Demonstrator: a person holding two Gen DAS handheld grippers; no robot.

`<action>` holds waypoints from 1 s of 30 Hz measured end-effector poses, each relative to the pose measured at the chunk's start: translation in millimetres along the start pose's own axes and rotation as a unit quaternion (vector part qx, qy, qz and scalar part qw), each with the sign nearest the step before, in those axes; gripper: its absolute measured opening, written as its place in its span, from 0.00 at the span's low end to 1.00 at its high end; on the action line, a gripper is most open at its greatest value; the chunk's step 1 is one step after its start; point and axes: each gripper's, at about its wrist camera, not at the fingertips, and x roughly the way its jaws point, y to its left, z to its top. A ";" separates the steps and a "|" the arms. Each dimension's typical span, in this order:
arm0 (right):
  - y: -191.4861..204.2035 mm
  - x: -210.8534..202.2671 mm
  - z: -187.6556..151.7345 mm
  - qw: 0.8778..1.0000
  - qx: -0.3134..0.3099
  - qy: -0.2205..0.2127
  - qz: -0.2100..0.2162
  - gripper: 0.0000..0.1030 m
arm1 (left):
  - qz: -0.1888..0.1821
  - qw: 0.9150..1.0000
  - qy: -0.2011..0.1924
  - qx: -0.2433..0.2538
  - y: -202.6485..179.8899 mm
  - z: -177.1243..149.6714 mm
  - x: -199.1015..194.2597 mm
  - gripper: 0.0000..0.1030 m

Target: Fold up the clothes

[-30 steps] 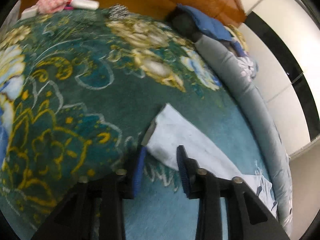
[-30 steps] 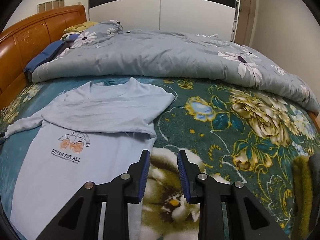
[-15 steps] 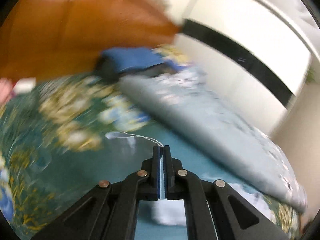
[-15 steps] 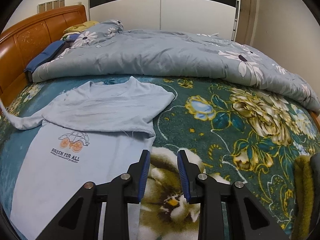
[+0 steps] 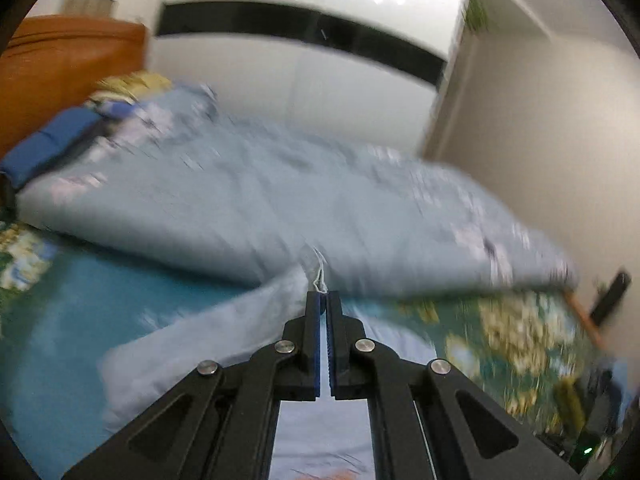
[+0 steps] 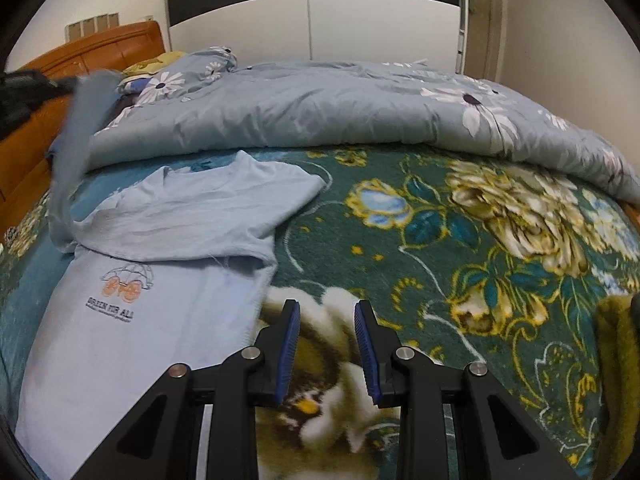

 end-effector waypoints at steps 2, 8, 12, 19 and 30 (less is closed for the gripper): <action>-6.4 3.6 -5.0 1.000 0.006 0.006 0.000 0.30 | 0.000 0.999 0.038 0.014 -21.2 -23.4 27.5 0.02; -19.6 5.0 -15.9 1.000 0.018 0.015 -0.001 0.30 | 0.002 0.991 0.128 0.039 -60.6 -78.3 88.6 0.02; -17.2 0.8 -14.2 1.000 0.013 0.011 0.002 0.30 | -0.058 0.982 0.176 0.036 -67.4 -94.4 86.2 0.04; 7.7 -3.3 7.6 0.998 0.011 -0.003 0.062 0.31 | -0.044 0.988 0.116 0.093 -20.7 -88.1 4.4 0.32; 85.7 67.8 63.3 0.975 0.033 0.067 0.208 0.31 | 0.136 0.984 0.104 -0.051 170.0 -118.4 -11.4 0.43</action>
